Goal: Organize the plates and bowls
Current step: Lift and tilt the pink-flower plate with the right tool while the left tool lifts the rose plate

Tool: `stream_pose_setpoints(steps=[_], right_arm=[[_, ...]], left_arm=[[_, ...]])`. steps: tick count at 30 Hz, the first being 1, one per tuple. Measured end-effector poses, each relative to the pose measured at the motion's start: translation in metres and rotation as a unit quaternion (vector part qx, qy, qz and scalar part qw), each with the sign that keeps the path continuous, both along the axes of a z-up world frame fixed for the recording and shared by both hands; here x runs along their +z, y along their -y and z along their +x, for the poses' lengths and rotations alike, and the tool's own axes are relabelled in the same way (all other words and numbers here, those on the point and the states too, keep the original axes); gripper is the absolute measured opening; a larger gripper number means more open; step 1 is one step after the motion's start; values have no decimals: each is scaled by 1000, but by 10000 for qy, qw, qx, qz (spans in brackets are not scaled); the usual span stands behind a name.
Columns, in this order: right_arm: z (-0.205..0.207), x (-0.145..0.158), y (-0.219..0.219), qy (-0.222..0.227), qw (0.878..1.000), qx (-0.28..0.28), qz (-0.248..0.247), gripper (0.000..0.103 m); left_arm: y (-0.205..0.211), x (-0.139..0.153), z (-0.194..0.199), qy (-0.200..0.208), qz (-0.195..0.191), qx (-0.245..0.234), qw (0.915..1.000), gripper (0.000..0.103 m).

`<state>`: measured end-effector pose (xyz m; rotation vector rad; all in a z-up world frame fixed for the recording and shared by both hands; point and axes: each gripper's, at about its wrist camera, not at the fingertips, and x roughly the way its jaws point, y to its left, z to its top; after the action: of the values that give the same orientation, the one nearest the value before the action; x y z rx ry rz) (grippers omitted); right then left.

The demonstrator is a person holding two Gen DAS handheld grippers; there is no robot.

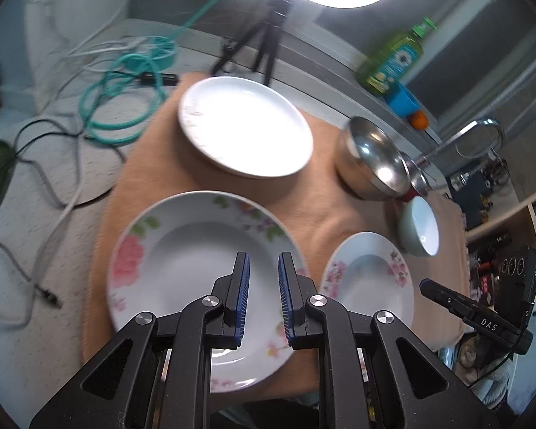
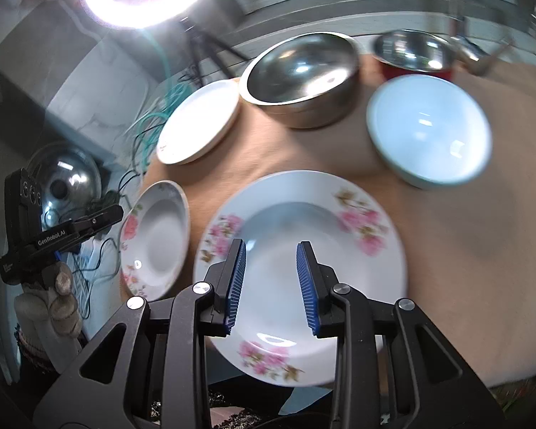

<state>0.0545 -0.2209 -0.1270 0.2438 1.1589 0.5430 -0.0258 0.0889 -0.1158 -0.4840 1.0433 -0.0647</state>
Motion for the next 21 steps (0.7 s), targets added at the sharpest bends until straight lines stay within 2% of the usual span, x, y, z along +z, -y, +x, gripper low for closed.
stream_pose_setpoints(steps=[11, 21], right_arm=[[11, -6, -81, 85, 9956, 921, -115, 30], [25, -27, -122, -85, 9921, 1224, -260, 30]], left_arm=[[-55, -22, -47, -193, 22, 987, 9949, 15], [-73, -40, -50, -327, -146, 1138, 9929, 15]])
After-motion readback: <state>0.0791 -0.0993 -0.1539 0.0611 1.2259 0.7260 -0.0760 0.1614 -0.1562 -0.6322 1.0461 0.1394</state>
